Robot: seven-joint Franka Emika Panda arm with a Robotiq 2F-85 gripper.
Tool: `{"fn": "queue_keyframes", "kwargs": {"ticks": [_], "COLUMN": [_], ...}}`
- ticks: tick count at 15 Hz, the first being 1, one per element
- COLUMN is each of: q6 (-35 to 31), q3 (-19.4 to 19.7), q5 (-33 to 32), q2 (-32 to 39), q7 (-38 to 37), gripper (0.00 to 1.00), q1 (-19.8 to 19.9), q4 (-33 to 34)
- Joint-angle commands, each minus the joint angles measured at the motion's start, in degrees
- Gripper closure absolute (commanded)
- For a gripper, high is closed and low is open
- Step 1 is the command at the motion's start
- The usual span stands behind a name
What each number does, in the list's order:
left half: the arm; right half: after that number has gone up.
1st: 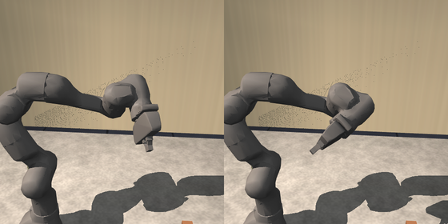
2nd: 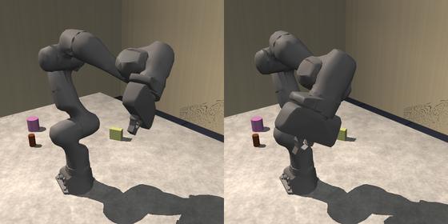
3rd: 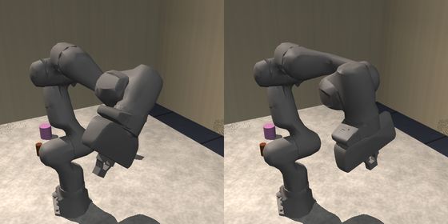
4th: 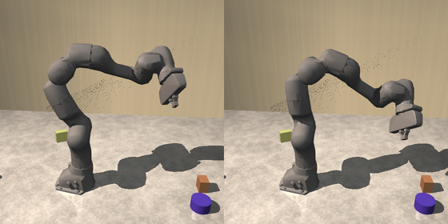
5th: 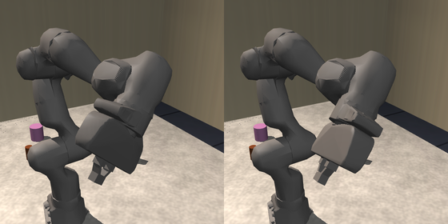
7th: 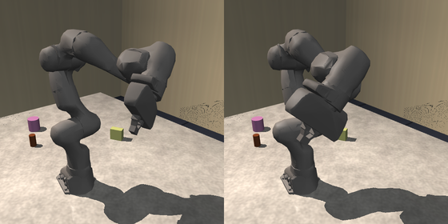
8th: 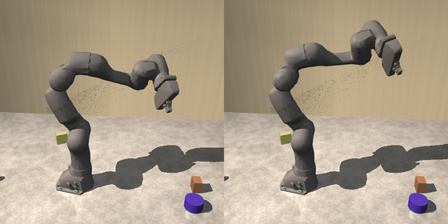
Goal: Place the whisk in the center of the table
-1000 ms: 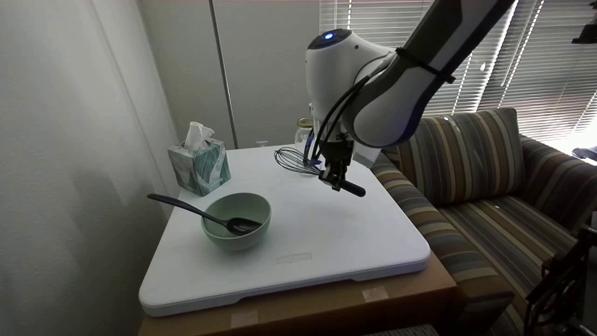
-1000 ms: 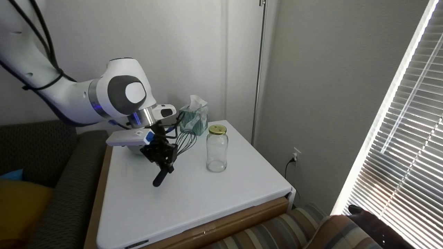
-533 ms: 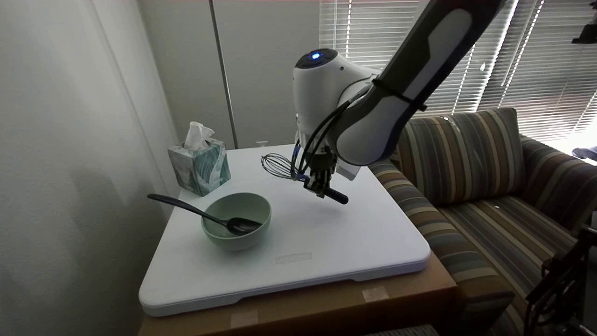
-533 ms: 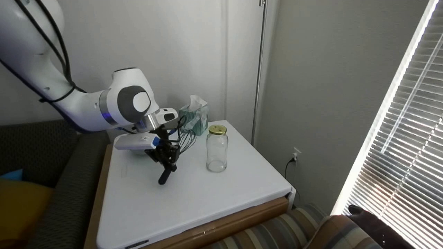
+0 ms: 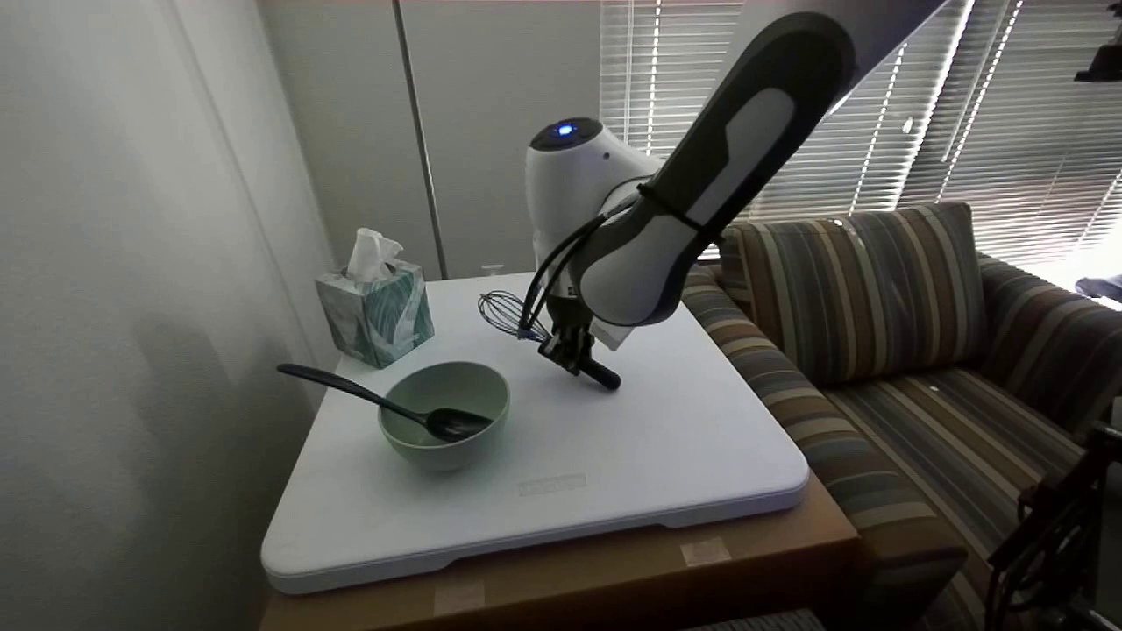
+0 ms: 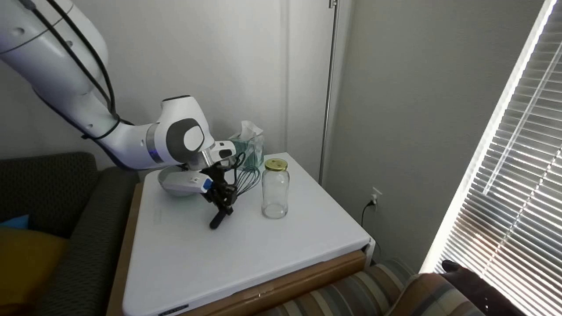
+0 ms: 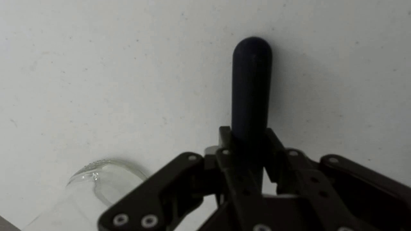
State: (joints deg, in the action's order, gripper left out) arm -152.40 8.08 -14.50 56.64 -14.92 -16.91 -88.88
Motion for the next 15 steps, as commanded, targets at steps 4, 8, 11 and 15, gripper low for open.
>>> {"fn": "queue_keyframes", "kwargs": {"ticks": [4, 8, 11, 15], "q6": [2.3, 1.6, 2.7, 3.7], "q3": [1.2, 2.9, 4.1, 5.9], "q5": [1.7, 0.4, -0.9, -4.2], "q2": [3.4, -2.9, -9.9, -20.2], "q7": [-1.4, -4.0, -5.9, -10.4], "gripper": [0.28, 0.02, 0.0, 0.0], "q1": [-0.4, -3.5, -7.0, -11.5], "q4": [5.3, -3.1, -11.6, -22.2]}}
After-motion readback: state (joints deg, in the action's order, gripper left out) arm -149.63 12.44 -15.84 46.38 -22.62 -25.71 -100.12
